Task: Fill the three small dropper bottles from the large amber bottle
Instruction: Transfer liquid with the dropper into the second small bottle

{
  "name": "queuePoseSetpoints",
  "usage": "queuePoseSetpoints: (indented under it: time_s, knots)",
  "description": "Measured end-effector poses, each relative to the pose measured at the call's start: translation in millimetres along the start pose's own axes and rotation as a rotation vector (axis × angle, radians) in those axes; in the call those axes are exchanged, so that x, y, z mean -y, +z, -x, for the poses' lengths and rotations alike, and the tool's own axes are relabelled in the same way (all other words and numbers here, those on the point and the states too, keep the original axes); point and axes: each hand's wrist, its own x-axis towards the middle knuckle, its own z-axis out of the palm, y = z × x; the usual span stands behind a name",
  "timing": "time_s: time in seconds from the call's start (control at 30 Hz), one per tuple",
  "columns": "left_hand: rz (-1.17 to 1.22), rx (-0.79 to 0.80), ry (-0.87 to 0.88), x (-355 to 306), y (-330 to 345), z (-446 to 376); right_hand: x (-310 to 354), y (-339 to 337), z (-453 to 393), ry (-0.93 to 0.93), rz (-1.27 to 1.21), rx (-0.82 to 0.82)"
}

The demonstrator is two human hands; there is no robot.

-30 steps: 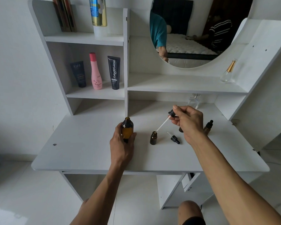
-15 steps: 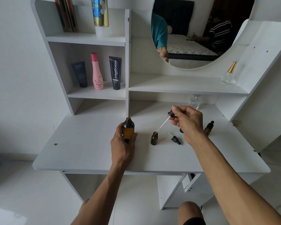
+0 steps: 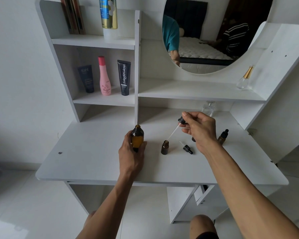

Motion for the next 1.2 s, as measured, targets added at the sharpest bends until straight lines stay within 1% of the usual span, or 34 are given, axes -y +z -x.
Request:
queuePoseSetpoints:
  time_s: [1.2]
  knots:
    - [0.007, 0.008, -0.008, -3.8, -1.0, 1.1, 6.9, 5.4, -1.2, -0.076, 0.106, 0.039]
